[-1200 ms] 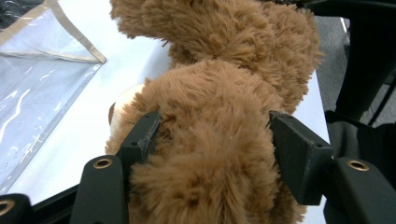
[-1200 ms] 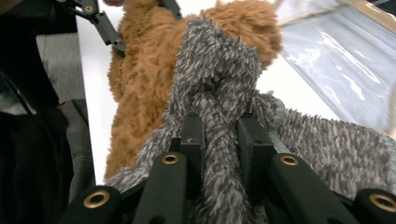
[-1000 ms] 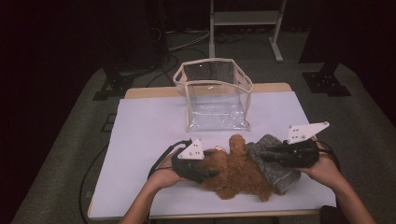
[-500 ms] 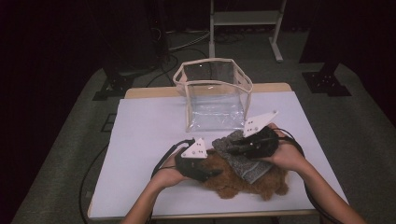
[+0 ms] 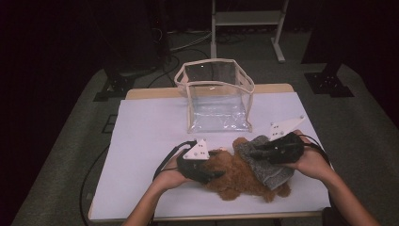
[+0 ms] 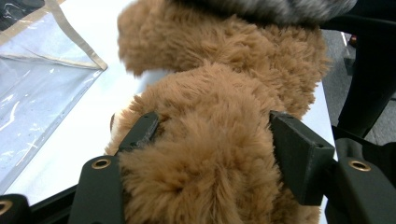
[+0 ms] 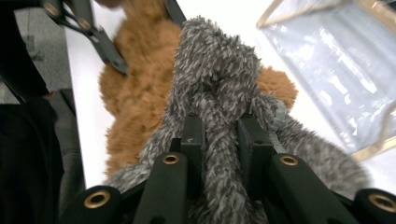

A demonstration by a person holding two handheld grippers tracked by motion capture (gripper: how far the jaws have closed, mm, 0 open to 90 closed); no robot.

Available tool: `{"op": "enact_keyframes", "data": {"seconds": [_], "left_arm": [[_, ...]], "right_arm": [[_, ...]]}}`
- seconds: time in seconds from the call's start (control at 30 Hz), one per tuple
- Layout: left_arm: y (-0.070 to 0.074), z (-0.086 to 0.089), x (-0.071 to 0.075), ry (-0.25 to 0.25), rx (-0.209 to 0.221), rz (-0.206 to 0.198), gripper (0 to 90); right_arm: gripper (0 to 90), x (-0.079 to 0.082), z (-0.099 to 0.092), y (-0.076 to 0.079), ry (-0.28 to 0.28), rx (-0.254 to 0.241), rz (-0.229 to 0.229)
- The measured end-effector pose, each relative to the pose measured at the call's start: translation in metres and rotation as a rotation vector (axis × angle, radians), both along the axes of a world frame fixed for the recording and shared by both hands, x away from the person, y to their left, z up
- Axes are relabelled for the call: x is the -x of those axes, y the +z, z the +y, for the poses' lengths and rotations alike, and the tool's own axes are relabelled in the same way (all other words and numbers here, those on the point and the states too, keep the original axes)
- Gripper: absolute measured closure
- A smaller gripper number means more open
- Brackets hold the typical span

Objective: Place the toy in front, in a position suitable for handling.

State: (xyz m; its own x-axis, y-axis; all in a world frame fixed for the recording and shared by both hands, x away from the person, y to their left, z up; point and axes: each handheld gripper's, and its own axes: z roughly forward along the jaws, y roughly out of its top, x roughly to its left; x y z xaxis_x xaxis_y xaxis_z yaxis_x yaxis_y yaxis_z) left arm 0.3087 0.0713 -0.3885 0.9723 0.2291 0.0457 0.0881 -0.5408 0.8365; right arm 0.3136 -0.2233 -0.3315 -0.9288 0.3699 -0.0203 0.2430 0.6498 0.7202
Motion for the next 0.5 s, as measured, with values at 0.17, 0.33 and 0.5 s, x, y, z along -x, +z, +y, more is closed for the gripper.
{"op": "enact_keyframes", "data": {"seconds": [0.17,0.33,0.5], "left_arm": [[0.000,-0.001,-0.002,0.005,-0.004,-0.001,36.8],[0.000,-0.003,0.000,0.009,-0.010,-0.010,36.4],[0.000,-0.001,0.004,-0.005,-0.017,-0.015,36.2]], "right_arm": [[74.1,0.010,-0.001,0.027,0.015,-0.046,-0.039],[73.9,0.011,0.017,0.034,0.050,-0.045,-0.054],[73.5,-0.006,0.039,0.008,0.061,0.026,-0.019]]}}
